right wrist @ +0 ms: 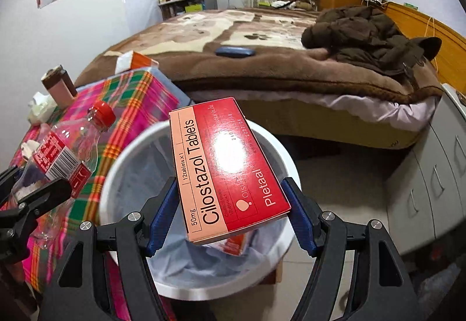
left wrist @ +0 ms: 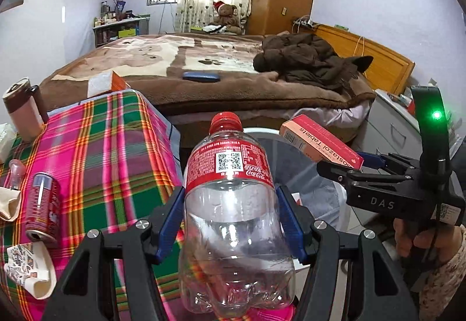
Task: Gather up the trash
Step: 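Carry the bottle and tablet box with both tools over the bin, then open both tools to drop the bottle and tablet box into the bin, then move both tools back over the table toward the can and paper cup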
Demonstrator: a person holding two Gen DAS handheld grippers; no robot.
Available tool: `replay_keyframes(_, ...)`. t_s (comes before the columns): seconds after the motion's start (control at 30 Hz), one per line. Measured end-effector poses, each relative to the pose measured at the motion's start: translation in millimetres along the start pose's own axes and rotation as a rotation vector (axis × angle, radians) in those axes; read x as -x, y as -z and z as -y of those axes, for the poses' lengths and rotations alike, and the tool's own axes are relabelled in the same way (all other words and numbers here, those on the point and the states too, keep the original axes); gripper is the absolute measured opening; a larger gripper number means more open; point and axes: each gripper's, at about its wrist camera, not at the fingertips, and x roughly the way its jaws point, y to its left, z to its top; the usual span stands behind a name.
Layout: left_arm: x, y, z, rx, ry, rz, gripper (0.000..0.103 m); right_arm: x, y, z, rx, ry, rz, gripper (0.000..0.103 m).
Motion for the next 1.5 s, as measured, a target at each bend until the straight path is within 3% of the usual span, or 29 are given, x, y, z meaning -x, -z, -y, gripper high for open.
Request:
replay_keyframes(0.17,-10.4,1.0,4.6,0.008,0.015,-0.022,0.065,-8.8,4.0,5.6,0.013,-0.014,-0.04,0.072)
replay_keyframes(0.23,-11.0,1.0,4.2,0.005,0.007,-0.021,0.077,-11.3,6.4,5.6,0.018,-0.03,-0.053,0.072)
replay_keyframes(0.33,-8.0,0.9,1.9,0.014,0.013,-0.009,0.082,-11.2,9.1,5.0,0.018,-0.019,-0.05,0.073)
replay_keyframes(0.83,23.0,0.9,-18.1,0.057,-0.01,0.045,0.083,9.4,5.4,-5.8,0.016,-0.024,0.015,0.073)
replay_keyframes(1.5,78.1,21.4,-70.1,0.127,-0.129,0.117,0.083,27.2,2.6,-58.1,0.042,-0.109,0.097,0.073)
